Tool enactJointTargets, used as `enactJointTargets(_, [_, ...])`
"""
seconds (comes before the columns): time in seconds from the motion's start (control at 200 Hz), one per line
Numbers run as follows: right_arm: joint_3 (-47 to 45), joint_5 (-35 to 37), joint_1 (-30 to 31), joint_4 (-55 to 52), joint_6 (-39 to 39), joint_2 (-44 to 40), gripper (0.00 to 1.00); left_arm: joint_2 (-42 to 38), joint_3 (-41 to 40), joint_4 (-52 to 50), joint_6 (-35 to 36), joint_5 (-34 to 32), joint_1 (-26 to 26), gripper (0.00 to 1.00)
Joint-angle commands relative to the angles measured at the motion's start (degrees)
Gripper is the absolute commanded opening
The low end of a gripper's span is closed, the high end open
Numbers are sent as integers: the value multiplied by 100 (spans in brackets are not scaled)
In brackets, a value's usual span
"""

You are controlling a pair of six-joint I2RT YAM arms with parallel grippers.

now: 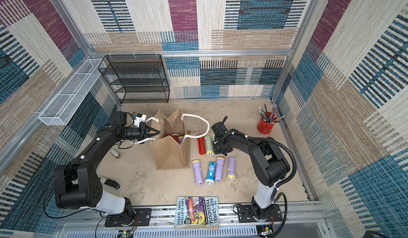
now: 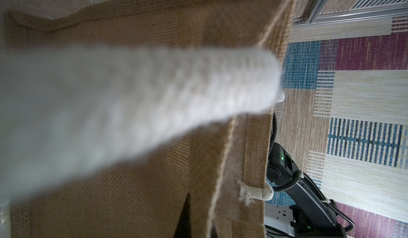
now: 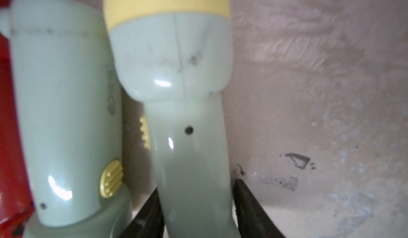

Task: Put the flashlights into the tote bags
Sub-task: Pick up the flashlight from the center of the board.

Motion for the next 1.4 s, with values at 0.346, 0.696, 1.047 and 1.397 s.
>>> enactJointTargets(0.346, [-57,83,1,-12,-173,-3,45,-57,28,-29,114,13,14,3])
enactJointTargets(0.696, [92,321,-8,-87,-28,-365,37,-46,10,12,88,13,14,3])
enactJointTargets(1.047, [1118,110,-90,-349,124,-830,36,-51,34,13,71,37,14,3])
enactJointTargets(1.397, [2868,-832,-41,-364,558,-1323,36,-122,24,39,54,66,14,3])
